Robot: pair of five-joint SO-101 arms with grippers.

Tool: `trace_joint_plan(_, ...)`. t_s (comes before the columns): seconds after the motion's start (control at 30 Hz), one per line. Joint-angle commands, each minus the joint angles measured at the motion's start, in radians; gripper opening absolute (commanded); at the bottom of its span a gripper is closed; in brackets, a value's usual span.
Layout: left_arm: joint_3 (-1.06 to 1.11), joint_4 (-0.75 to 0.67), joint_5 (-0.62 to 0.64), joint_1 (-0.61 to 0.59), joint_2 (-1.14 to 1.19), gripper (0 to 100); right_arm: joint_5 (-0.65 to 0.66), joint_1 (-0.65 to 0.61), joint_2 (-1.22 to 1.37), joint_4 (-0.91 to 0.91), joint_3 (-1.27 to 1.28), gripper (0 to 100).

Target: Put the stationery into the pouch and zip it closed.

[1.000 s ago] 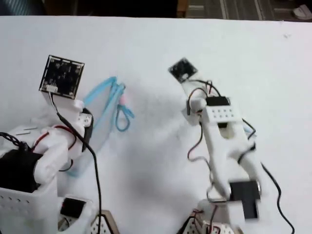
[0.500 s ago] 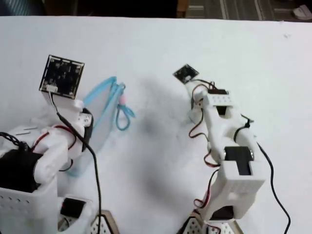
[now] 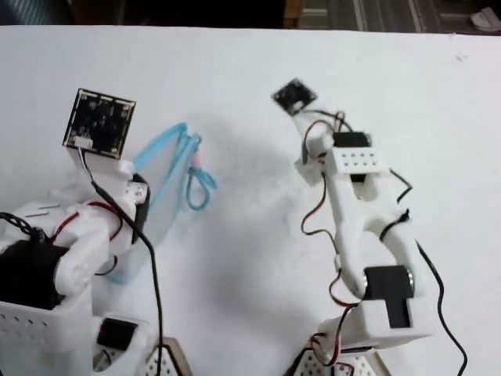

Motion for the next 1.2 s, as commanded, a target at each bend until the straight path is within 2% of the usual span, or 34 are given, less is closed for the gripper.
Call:
trace_joint_plan(0.0,0.002,-0.015,0.009,0.001,-0.004,2,-0.015,0.041,-0.007,0.007,-0.074,35.1)
trace_joint_plan(0.07,0.002,-0.015,0.009,0.002,-0.004,2,-0.012,0.061,0.079,0.012,-0.089,43.0)
trace_joint_plan(0.17,0.000,-0.015,0.009,0.002,-0.004,2,-0.014,0.096,0.245,0.007,-0.157,40.0)
trace_joint_plan(0.3,0.000,-0.015,0.011,-0.002,-0.004,2,-0.015,0.114,0.464,0.044,-0.307,28.3)
trace_joint_plan(0.4,0.000,-0.015,0.011,-0.002,-0.004,2,-0.015,0.093,0.568,0.162,-0.425,19.3)
trace_joint_plan(0.53,0.000,-0.015,0.011,-0.002,-0.004,2,-0.018,0.076,0.638,0.286,-0.557,0.9)
trace_joint_plan(0.6,0.000,-0.015,0.011,-0.002,-0.004,2,-0.018,0.076,0.653,0.334,-0.614,3.9)
trace_joint_plan(0.7,0.000,-0.015,0.011,-0.002,-0.005,2,-0.018,0.077,0.657,0.417,-0.692,1.2)
trace_joint_plan(0.97,0.000,-0.015,0.011,0.001,-0.005,2,-0.011,0.076,0.667,0.559,-0.853,2.7)
trace_joint_plan(1.03,-0.002,-0.015,0.011,0.002,-0.005,2,-0.009,0.076,0.668,0.562,-0.853,8.3)
trace_joint_plan(1.17,0.000,-0.015,0.011,0.002,-0.004,2,-0.009,0.035,0.696,0.599,-0.845,26.2)
